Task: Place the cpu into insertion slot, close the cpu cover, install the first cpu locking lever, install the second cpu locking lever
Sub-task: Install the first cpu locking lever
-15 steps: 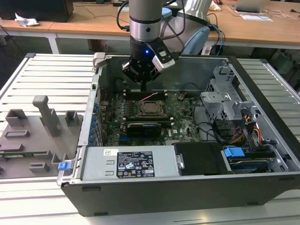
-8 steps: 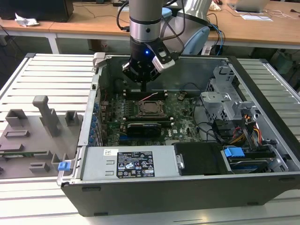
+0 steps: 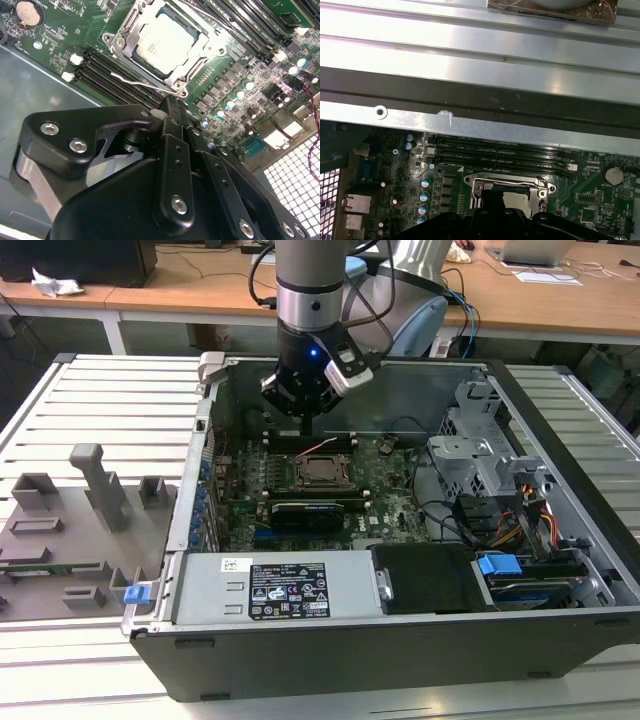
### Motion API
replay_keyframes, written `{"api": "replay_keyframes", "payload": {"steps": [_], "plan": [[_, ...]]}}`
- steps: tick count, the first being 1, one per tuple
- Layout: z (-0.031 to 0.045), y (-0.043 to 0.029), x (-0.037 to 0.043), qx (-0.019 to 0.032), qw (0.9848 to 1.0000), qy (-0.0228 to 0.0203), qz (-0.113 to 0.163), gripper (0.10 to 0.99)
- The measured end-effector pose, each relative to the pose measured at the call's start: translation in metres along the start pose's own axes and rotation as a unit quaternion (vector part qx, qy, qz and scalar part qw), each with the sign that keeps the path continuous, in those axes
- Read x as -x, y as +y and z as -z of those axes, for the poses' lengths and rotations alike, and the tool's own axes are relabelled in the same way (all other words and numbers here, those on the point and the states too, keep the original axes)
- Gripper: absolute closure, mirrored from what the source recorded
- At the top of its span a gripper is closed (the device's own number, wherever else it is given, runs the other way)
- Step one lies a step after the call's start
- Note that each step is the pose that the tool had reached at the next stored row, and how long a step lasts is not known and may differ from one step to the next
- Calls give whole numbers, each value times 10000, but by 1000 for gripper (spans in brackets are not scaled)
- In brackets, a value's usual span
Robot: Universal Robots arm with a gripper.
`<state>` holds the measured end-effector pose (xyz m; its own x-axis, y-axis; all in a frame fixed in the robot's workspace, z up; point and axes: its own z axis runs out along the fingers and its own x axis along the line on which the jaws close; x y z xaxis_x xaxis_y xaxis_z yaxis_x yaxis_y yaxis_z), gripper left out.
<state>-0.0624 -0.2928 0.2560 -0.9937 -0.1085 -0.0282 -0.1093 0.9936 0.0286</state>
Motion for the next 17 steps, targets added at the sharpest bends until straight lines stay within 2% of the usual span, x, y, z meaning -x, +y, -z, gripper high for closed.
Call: {"api": "replay_keyframes", "payload": {"steps": [1,2,3,12,17], "plan": [[-3,0,1,23,10000,-2,0,980],[-8,0,3,68,10000,-7,-4,980],[-12,0,5,75,10000,-8,-9,980],[-91,-7,41,77,10000,-8,0,980],[-108,-8,44,76,10000,-7,2,980]]}}
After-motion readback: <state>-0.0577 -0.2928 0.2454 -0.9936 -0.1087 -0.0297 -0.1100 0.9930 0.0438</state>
